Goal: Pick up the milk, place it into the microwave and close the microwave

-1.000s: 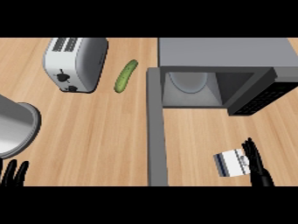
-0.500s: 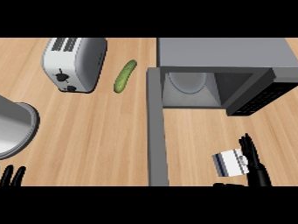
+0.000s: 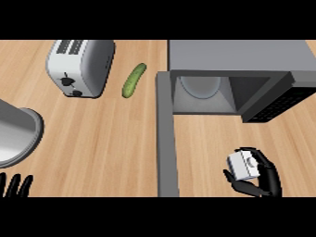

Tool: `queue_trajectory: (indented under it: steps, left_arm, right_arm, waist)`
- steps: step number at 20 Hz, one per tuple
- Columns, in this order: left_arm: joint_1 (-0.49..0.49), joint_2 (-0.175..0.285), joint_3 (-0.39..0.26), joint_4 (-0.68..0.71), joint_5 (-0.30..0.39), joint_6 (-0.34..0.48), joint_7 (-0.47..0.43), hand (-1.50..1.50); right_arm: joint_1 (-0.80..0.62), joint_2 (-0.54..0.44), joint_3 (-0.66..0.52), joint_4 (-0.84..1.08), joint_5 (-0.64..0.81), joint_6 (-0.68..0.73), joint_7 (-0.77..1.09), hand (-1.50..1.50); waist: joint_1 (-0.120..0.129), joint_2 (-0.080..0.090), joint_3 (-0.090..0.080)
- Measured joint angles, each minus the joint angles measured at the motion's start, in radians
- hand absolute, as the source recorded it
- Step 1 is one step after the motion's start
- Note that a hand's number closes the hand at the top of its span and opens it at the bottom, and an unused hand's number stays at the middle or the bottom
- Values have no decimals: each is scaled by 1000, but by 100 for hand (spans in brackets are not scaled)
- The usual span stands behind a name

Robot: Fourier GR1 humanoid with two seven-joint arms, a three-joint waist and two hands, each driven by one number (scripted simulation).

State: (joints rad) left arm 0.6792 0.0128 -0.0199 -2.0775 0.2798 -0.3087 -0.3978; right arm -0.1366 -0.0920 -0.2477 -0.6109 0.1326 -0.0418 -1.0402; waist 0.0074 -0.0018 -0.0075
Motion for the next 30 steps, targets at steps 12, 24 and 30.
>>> queue_trajectory:
  steps: [12, 24, 30]
  left_arm:
    - [29, 1, 2, -27, 12, -21, 14, -150]
    - [45, 2, 4, -28, 17, -33, -6, -150]
    - [43, 17, 18, -25, 40, -43, 7, -150]
  right_arm:
    - [-184, 30, -73, 90, -50, -62, -19, 150]
    - [-266, 57, -74, 54, -78, -111, 17, 150]
    - [-104, 82, 53, -246, -92, -137, 128, 150]
  waist:
    - [10, 4, 9]
    - [-1, 0, 8]
    - [-14, -5, 6]
